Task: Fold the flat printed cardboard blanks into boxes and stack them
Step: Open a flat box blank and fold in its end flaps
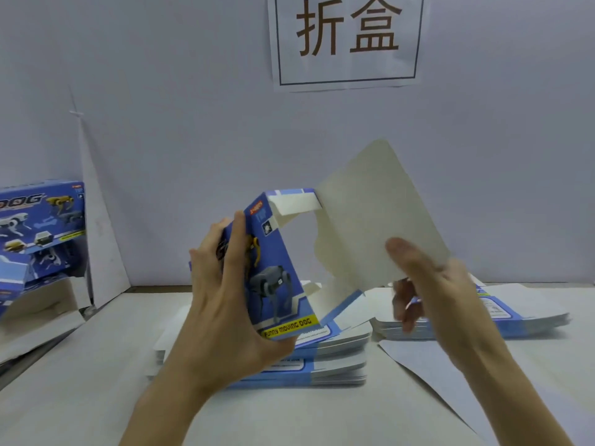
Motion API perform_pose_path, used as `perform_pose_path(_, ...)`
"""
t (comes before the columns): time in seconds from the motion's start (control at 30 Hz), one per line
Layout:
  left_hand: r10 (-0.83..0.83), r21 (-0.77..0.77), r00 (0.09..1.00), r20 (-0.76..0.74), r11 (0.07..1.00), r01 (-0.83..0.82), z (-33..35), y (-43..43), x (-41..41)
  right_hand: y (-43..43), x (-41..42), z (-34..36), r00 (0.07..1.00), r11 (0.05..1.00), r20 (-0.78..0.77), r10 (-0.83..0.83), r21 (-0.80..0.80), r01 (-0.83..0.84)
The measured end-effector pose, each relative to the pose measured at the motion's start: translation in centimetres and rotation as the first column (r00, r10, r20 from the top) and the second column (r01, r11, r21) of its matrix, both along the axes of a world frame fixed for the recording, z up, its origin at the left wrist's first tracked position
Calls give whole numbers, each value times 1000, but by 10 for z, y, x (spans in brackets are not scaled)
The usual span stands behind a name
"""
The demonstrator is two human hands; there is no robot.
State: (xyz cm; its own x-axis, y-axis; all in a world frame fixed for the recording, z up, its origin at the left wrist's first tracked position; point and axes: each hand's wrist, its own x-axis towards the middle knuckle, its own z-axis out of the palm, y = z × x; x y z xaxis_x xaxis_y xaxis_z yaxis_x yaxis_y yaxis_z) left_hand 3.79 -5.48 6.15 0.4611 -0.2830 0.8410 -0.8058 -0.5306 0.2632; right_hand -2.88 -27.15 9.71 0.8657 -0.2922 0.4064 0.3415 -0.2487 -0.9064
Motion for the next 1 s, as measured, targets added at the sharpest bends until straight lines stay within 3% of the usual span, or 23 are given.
perform_pose_path(0.07, 4, 41, 999, -46, 999, -2, -1, 3, 0, -9, 3, -1, 960, 988, 236, -151, 79, 136)
perform_pose_path(0.13, -9, 61, 998, -68, 998, 13, -1, 3, 0, -14, 7, -4, 929, 982, 332, -161, 150, 117)
perform_pose_path(0.27, -16, 49, 999, -37, 999, 17, -3, 3, 0, -17, 17, -13, 976, 921, 219, -9, 381, -78)
perform_pose_path(0.33, -42, 36, 998, -43, 998, 44, 0, 4, 0, -17, 26, -17, 992, 772, 72, 101, 623, -124)
perform_pose_path(0.4, -59, -24, 995, -86, 998, 57, 4, -1, -2, -15, 32, -20, 966, 556, -27, 259, 821, -126)
perform_pose_path(0.47, -86, -117, 984, -159, 991, 68, 9, -9, -7, -4, 36, -28, 898, 425, -83, 432, 897, -121)
perform_pose_path(0.5, -110, -69, 985, -132, 992, 101, 7, -13, -10, 4, 36, -33, 861, 405, -109, 497, 907, -119)
perform_pose_path(0.57, -126, 94, 991, -50, 987, 130, 0, -16, -16, 18, 36, -44, 804, 406, -155, 575, 906, -116)
perform_pose_path(0.67, -44, 136, 999, 9, 990, 43, 3, -8, -14, 20, 35, -47, 756, 458, -218, 618, 881, -120)
perform_pose_path(0.73, -34, 126, 999, 2, 991, 33, 10, -1, -13, 13, 35, -40, 776, 547, -268, 572, 829, -116)
perform_pose_path(0.8, -7, 129, 1000, 7, 992, 6, 16, 4, -13, 4, 39, -35, 854, 612, -254, 454, 785, -92)
perform_pose_path(0.9, 45, 137, 999, 22, 989, -48, 19, 8, -17, -12, 39, -31, 959, 676, -79, 271, 725, -131)
perform_pose_path(1.0, 37, 131, 999, 38, 990, -42, 20, 8, -19, -21, 32, -23, 964, 687, 138, 225, 679, -258)
